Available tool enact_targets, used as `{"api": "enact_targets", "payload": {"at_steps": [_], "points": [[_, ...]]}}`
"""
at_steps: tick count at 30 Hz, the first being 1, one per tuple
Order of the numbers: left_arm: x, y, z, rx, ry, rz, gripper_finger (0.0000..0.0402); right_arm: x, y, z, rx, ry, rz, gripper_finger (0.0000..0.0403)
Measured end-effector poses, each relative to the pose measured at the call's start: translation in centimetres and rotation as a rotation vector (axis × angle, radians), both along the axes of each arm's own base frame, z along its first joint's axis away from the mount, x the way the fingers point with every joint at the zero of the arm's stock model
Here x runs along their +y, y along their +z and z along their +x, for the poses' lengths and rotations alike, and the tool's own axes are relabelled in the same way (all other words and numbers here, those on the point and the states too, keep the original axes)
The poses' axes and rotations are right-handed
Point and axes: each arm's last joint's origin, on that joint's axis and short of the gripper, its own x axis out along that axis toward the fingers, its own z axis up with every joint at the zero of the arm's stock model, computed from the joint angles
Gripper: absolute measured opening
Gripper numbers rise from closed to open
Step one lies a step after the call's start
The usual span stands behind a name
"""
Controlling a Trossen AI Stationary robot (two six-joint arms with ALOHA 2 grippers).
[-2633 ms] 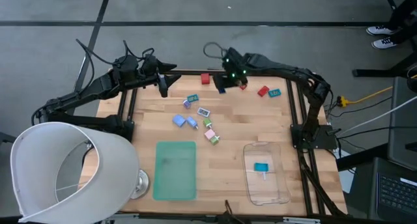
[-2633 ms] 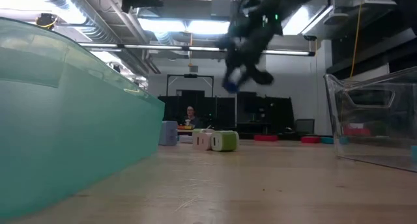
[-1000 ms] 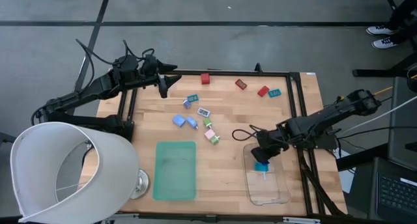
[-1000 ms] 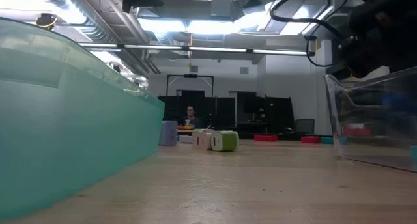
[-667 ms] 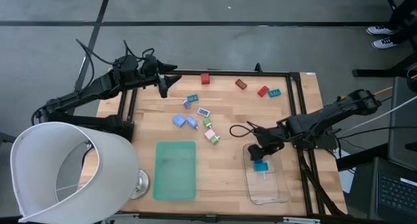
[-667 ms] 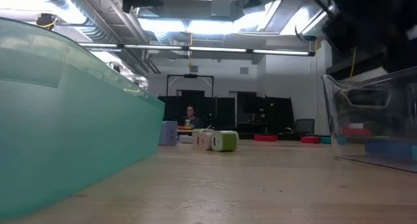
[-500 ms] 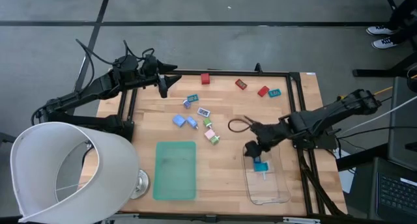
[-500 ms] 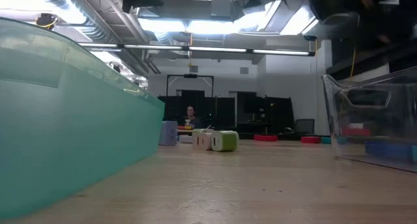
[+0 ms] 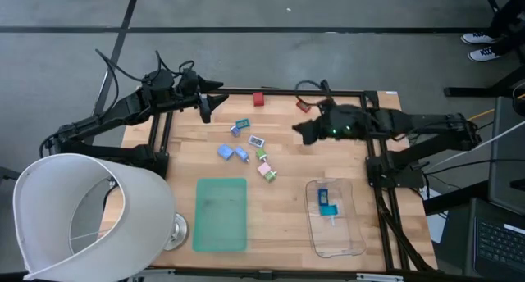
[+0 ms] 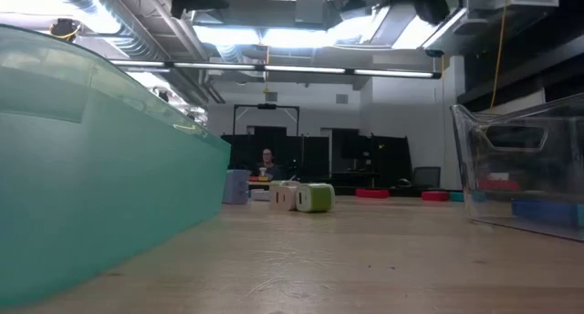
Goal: Pick & Place Office items
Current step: Put the left red digital clock into the transparent bin
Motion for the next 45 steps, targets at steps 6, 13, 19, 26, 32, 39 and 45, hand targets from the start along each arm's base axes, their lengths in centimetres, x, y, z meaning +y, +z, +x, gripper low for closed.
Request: {"api": "enact_targets", "payload": {"at_steps": [6, 13, 19, 26, 32, 39, 45], "points": [[0.0, 0.0, 0.0, 0.0, 0.0, 0.0, 0.0251, -3.3, -0.5, -0.2, 0.072, -0.103, -0.084, 0.0155], [0.0, 0.0, 0.0, 0.0, 0.0, 0.001, 0.0251, -7.0, -1.4, -1.4, 0.258, -0.038, -0.173, 0.0134], [0.0, 0.0, 0.0, -0.001, 0.0, 0.0, 0.0251, -9.5, -3.7, -2.3, 0.49, 0.032, -0.133, 0.0171], [0.0, 0.0, 0.0, -0.001, 0.008, -0.003, 0.0251, -12.8, -6.7, -1.1, 0.649, 0.125, -0.141, 0.0272], [0.0, 0.0, 0.0, -0.02, 0.026, -0.042, 0.0251, -16.1, -10.9, 0.2, 0.791, 0.228, -0.108, 0.0327], [0.1, 0.0, 0.0, -0.033, 0.04, -0.069, 0.0251, -19.1, -14.5, 1.5, 0.798, 0.319, -0.024, 0.0328], [0.0, -0.3, -0.1, -0.026, 0.05, -0.118, 0.0251, -20.6, -13.0, 3.3, 0.771, 0.349, -0.112, 0.0331]]}}
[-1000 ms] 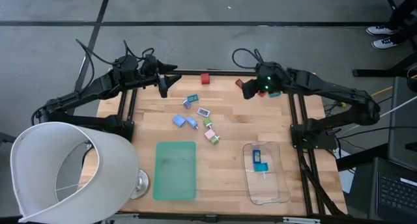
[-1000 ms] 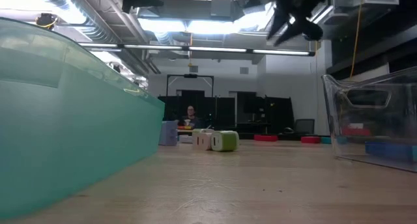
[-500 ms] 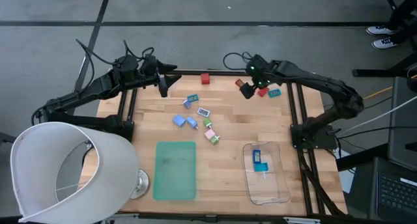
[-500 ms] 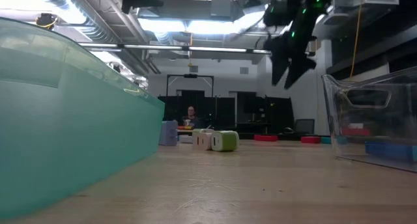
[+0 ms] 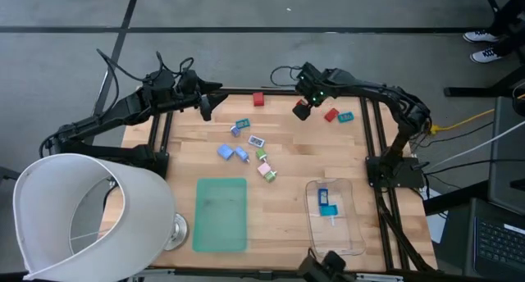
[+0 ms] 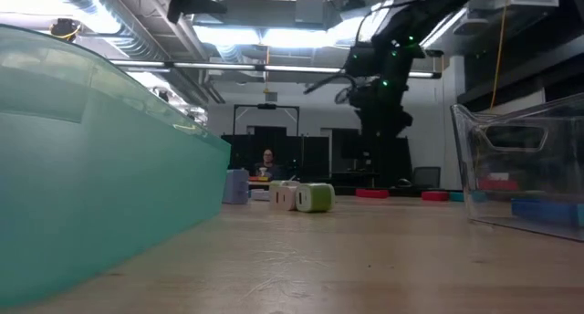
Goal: Pick & Place Office items
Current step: Put the left red digital clock into the transparent bin
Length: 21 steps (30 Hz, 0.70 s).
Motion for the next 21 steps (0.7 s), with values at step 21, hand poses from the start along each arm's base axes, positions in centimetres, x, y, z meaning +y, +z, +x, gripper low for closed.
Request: {"api": "enact_targets", "payload": {"at_steps": [21], "points": [[0.0, -0.2, -0.1, 0.018, 0.022, -0.001, 0.0251, -6.2, 0.7, 1.0, 0.127, -0.046, 0.12, 0.0323]]}}
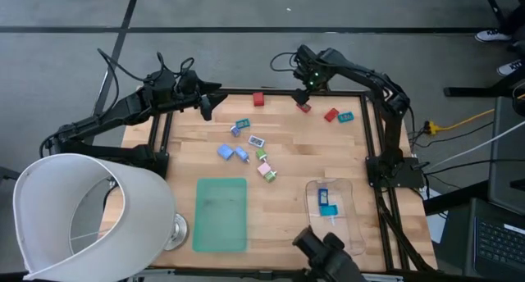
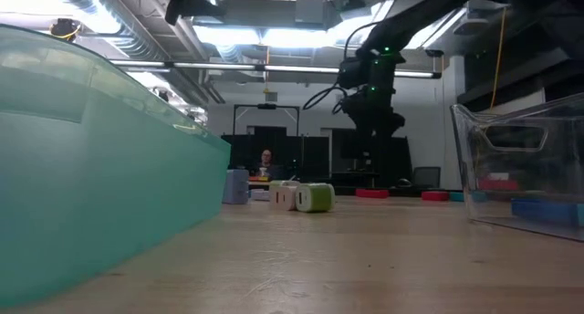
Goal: Pick & Place Office items
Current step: Put the left red digital clock into the transparent bin
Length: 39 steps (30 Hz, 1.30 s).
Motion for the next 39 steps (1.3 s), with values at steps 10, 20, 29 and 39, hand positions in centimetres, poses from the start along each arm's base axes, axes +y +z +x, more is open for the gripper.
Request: {"api": "enact_targets", "payload": {"at_steps": [10, 20, 29, 39], "points": [[0.0, 0.0, 0.0, 0.009, -0.004, 0.016, 0.0251, -1.3, -0.2, 1.7, 0.113, -0.029, 0.104, 0.0323], [0.0, 0.0, 0.0, 0.02, -0.01, 0.039, 0.0251, -3.0, 0.5, 1.6, 0.029, -0.032, 0.028, 0.0323], [0.0, 0.0, 0.0, 0.024, -0.012, 0.045, 0.0251, -4.4, 0.5, -0.6, 0.047, -0.117, 0.082, 0.0323], [0.0, 0.0, 0.0, 0.029, -0.015, 0.055, 0.0251, -1.6, 0.9, -0.2, 0.276, -0.122, 0.079, 0.0321]]}}
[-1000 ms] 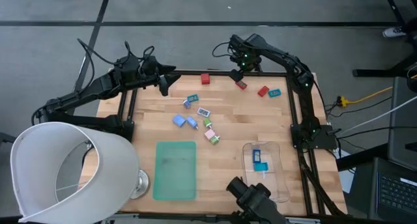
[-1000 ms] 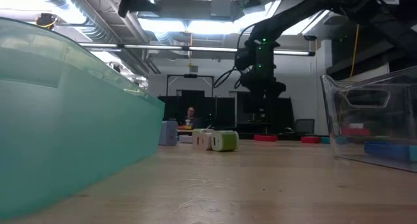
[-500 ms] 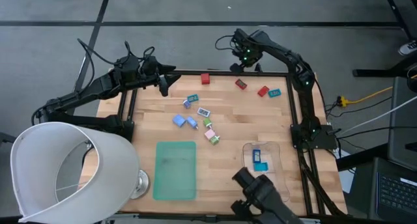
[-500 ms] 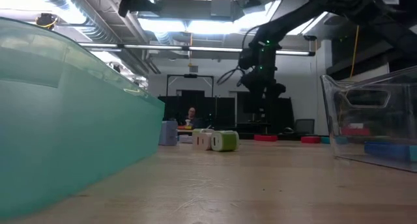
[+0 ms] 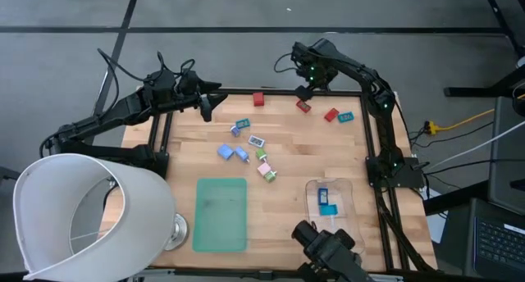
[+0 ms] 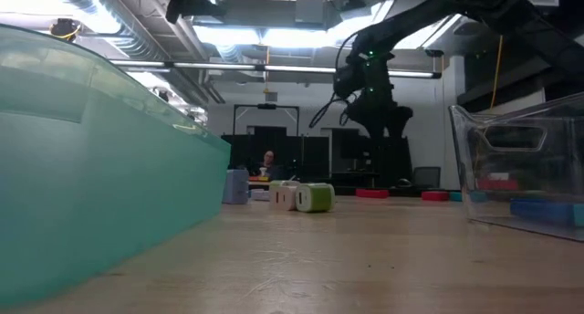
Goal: Pick & Place Office items
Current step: Put the left red digital clock into the transparent bin
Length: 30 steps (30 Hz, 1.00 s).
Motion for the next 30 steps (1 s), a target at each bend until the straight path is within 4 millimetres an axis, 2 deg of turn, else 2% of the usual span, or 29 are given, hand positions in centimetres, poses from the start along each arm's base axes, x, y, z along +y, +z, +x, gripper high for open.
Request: {"api": "enact_targets", "payload": {"at_steps": [4, 7, 10, 15, 21, 24, 30], "points": [[0.0, 0.0, 0.0, 0.003, 0.0, 0.006, 0.0251, -0.1, 1.1, -0.4, -0.092, -0.093, 0.016, 0.031], [0.0, 0.0, 0.0, 0.014, 0.004, 0.025, 0.0251, -0.3, 1.6, -0.2, -0.167, -0.183, -0.001, 0.0295], [0.0, 0.0, 0.0, 0.026, 0.004, 0.048, 0.0251, 0.3, 1.7, 0.6, -0.2, -0.183, 0.005, 0.0276], [0.4, 0.0, -0.2, 0.045, 0.019, 0.079, 0.0251, 1.5, -0.1, 2.2, -0.204, -0.095, -0.018, 0.0256], [1.1, 0.0, -0.6, 0.036, 0.004, 0.064, 0.0251, -0.3, -2.6, 0.4, -0.173, -0.176, 0.008, 0.0254], [1.3, 0.0, -0.7, 0.032, -0.011, 0.059, 0.0251, -0.5, -2.7, 0.0, -0.163, -0.173, 0.017, 0.0254], [1.3, 0.0, -0.7, 0.029, -0.02, 0.055, 0.0251, 0.1, -2.7, 0.5, -0.166, -0.143, 0.025, 0.0254]]}}
